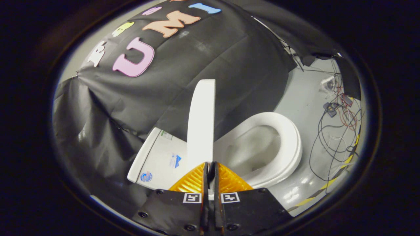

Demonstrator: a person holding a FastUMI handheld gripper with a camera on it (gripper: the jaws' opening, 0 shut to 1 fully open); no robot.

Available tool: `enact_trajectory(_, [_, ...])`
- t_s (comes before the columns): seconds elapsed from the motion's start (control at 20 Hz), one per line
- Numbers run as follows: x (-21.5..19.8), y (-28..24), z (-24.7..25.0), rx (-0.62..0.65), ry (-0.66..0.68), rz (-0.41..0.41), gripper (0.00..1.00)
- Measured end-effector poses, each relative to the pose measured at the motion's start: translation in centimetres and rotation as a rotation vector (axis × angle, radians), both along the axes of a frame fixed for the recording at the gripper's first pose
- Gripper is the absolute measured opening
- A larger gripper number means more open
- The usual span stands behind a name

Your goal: Open the toilet lid.

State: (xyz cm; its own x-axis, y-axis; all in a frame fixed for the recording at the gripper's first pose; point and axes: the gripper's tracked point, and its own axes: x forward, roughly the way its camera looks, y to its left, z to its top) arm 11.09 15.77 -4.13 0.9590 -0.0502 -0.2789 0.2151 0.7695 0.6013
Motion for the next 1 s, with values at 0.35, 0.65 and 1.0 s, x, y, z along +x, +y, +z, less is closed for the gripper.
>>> enact_trajectory(0.35, [0.9,3.2,2.3,-0.09,0.021,0.0,0.08])
enact_trajectory(0.65, [1.5,5.4,3.8,-0.168,0.038,0.005,0.08])
enact_trajectory(1.0, [2.5,8.3,5.3,-0.239,0.042,0.003,0.08])
